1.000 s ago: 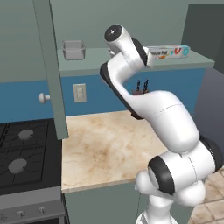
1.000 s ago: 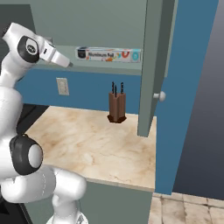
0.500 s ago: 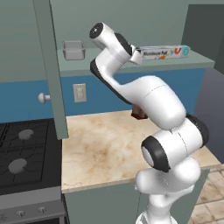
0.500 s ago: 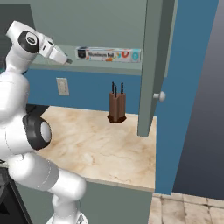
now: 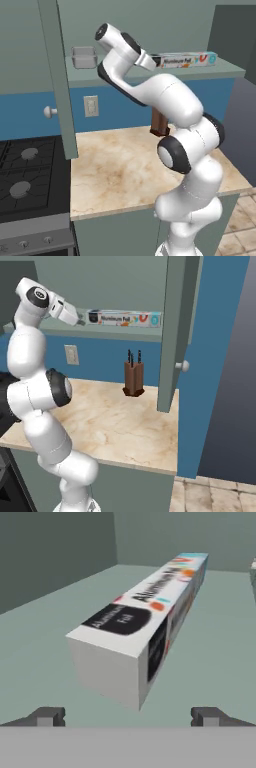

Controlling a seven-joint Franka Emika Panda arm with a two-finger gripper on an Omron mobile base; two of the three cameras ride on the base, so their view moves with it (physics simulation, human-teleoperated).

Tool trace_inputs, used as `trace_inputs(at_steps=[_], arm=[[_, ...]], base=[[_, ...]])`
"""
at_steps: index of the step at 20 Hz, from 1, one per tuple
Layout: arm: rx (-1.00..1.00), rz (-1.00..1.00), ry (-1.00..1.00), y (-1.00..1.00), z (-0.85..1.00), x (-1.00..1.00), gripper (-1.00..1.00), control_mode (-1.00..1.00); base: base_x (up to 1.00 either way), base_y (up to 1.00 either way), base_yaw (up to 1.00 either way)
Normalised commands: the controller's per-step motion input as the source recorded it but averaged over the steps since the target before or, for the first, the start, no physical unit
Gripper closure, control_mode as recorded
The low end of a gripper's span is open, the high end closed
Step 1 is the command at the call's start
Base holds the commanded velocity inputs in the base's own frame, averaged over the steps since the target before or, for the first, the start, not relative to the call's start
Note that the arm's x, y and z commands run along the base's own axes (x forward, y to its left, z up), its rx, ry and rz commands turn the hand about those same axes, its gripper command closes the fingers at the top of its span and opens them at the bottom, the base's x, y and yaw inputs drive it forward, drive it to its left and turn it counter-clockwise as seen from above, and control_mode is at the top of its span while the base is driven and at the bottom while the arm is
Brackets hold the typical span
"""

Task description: Retrieve the tupperware and aluminum foil from the cabinet and place them on the dining counter near the plate with potato and mushroom to prepare for storing leftovers.

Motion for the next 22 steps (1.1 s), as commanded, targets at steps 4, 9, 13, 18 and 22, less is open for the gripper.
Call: trace_inputs(at_steps=[4, 9, 13, 18, 22], arm=[[0.00, -0.12, 0.00, 0.00, 0.00, 0.41, -1.00, -1.00], [0.00, -0.12, 0.00, 0.00, 0.00, 0.34, -1.00, -1.00], [0.00, -0.14, 0.00, -0.06, 0.00, 0.19, -1.00, -1.00], [0.00, -0.15, 0.00, -0.16, 0.00, 0.08, -1.00, -1.00], [-0.04, -0.12, 0.00, -0.18, 0.00, 0.00, -1.00, -1.00]], base=[[0.00, 0.00, 0.00], [0.00, 0.00, 0.00], [0.00, 0.00, 0.00], [0.00, 0.00, 0.00], [0.00, 0.00, 0.00]])
